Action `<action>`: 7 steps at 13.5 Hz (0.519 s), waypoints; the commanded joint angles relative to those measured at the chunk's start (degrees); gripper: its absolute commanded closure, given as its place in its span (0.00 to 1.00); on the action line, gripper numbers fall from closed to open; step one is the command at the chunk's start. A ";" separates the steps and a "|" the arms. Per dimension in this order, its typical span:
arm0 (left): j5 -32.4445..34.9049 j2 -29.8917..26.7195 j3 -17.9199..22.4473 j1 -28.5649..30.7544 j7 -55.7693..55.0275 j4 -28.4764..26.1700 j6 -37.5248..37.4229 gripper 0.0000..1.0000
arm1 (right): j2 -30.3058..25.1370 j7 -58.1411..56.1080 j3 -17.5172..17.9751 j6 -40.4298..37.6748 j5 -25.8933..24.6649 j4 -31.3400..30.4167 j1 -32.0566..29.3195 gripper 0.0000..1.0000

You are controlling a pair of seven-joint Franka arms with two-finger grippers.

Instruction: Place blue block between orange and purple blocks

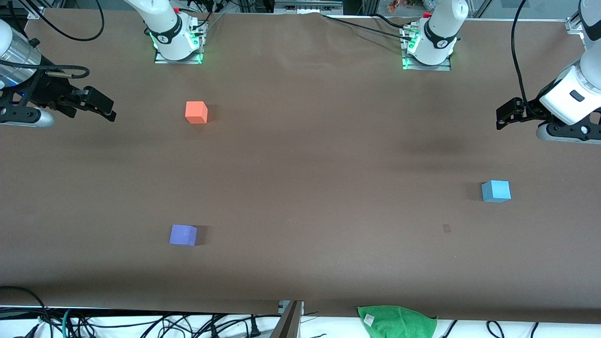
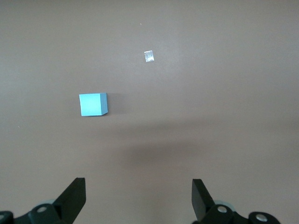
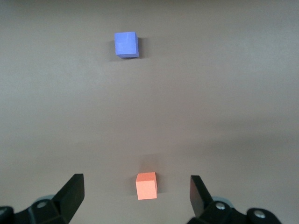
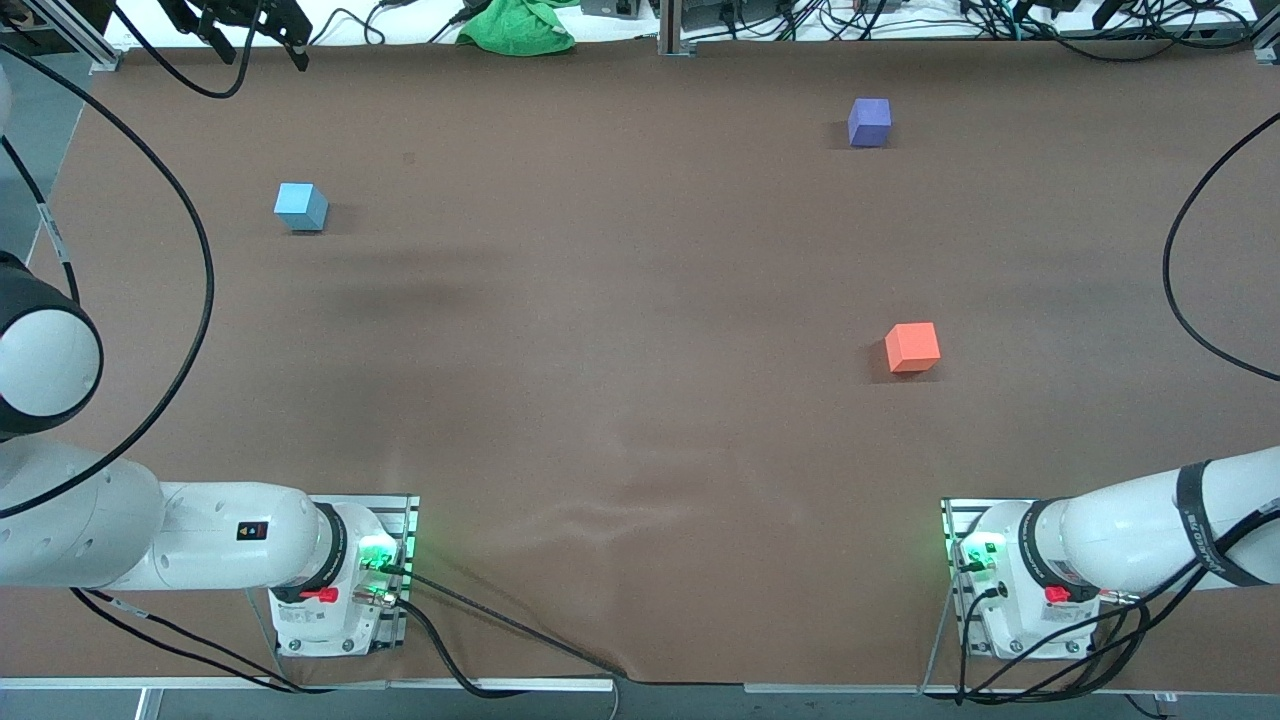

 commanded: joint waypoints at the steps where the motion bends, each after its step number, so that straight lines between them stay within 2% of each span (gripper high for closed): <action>1: -1.30 0.70 0.03 -0.06 1.12 1.80 -1.06 0.00 | 0.22 -0.24 0.22 -0.21 0.91 1.02 -0.22 0.00; 7: -1.39 0.78 0.03 -0.24 1.12 1.88 -1.15 0.00 | 0.14 -0.24 0.22 -0.30 0.91 1.02 -0.22 0.00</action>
